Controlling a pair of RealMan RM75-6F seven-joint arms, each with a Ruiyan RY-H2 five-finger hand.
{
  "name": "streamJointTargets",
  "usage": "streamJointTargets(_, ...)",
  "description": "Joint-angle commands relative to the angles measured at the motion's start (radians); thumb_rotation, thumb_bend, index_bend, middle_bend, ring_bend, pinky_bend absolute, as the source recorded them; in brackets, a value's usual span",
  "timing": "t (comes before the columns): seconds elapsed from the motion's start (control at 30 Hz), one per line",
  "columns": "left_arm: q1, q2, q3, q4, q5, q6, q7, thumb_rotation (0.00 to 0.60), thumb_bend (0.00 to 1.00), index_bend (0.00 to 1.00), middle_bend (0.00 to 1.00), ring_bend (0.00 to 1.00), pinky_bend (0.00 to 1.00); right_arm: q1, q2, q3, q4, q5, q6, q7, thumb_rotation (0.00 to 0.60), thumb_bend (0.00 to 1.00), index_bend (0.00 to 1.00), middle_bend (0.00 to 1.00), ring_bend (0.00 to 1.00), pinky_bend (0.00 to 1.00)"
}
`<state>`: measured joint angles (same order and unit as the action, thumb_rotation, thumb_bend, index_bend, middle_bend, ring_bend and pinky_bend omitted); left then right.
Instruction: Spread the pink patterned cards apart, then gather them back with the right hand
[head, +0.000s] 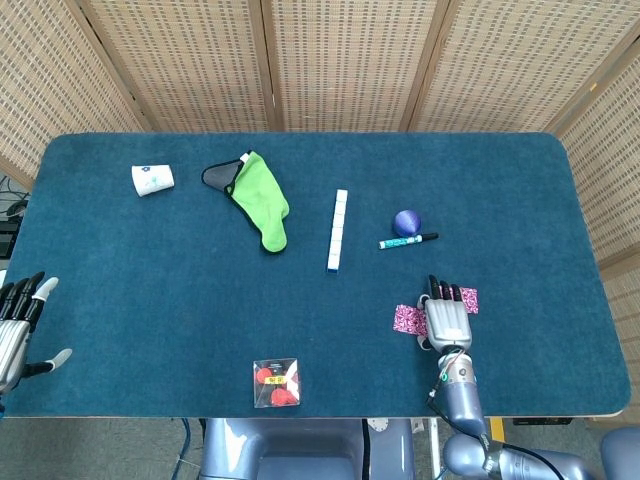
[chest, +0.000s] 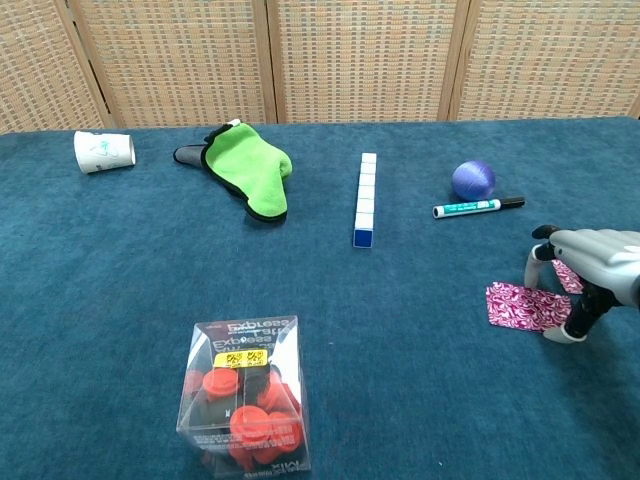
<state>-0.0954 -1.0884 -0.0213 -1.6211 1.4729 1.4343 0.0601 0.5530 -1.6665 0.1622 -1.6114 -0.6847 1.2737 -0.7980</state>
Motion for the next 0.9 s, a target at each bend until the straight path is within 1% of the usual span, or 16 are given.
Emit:
streamJointTargets(0.03,0.000,0.000,0.000,0.000,0.000,0.000,0.000,0.600,0.00,0.00,0.00,0.00,0.00,0.000,0.005,-0.001,-0.005,0.003,-0.002,-0.002,0.600,0.24,0.31,0.00,0.00,0.06)
streamJointTargets(0.17,0.000,0.000,0.000,0.001,0.001,0.001,-0.001,0.600,0.00,0.00,0.00,0.00,0.00,0.001,0.012,-0.003,-0.014,0.007,-0.006,-0.004,0.600,0.21,0.28,0.00,0.00,0.06)
streamJointTargets(0.27,0.000,0.000,0.000,0.001,0.001,0.001,-0.001,0.600,0.00,0.00,0.00,0.00,0.00,0.002,0.016,-0.003,-0.022,0.003,-0.002,-0.004,0.600,0.21,0.26,0.00,0.00,0.06)
streamJointTargets(0.4,0.000,0.000,0.000,0.001,0.001,0.002,-0.002,0.600,0.00,0.00,0.00,0.00,0.00,0.002,0.027,0.001,-0.041,0.000,0.002,0.001,0.600,0.21,0.25,0.00,0.00,0.06)
streamJointTargets(0.53,0.000,0.000,0.000,0.001,0.001,0.001,-0.004,0.600,0.00,0.00,0.00,0.00,0.00,-0.003,0.066,0.004,-0.083,-0.036,0.015,0.016,0.600,0.21,0.25,0.00,0.00,0.06)
streamJointTargets(0.63,0.000,0.000,0.001,0.001,0.002,0.001,-0.004,0.600,0.00,0.00,0.00,0.00,0.00,-0.004,0.104,0.008,-0.094,-0.063,0.018,0.027,0.600,0.21,0.25,0.00,0.00,0.06)
streamJointTargets(0.7,0.000,0.000,0.000,0.001,0.002,0.001,-0.004,0.600,0.00,0.00,0.00,0.00,0.00,-0.002,0.127,0.009,-0.078,-0.084,0.010,0.038,0.600,0.21,0.25,0.00,0.00,0.06)
streamJointTargets(0.77,0.001,0.000,0.000,0.001,0.002,0.003,-0.004,0.600,0.00,0.00,0.00,0.00,0.00,0.002,0.150,0.008,-0.040,-0.100,-0.017,0.058,0.600,0.21,0.25,0.00,0.00,0.06)
streamJointTargets(0.9,0.001,-0.002,0.000,0.001,0.002,0.005,0.000,0.600,0.00,0.00,0.00,0.00,0.00,0.006,0.171,0.019,0.031,-0.057,-0.082,0.091,0.600,0.22,0.25,0.00,0.00,0.06)
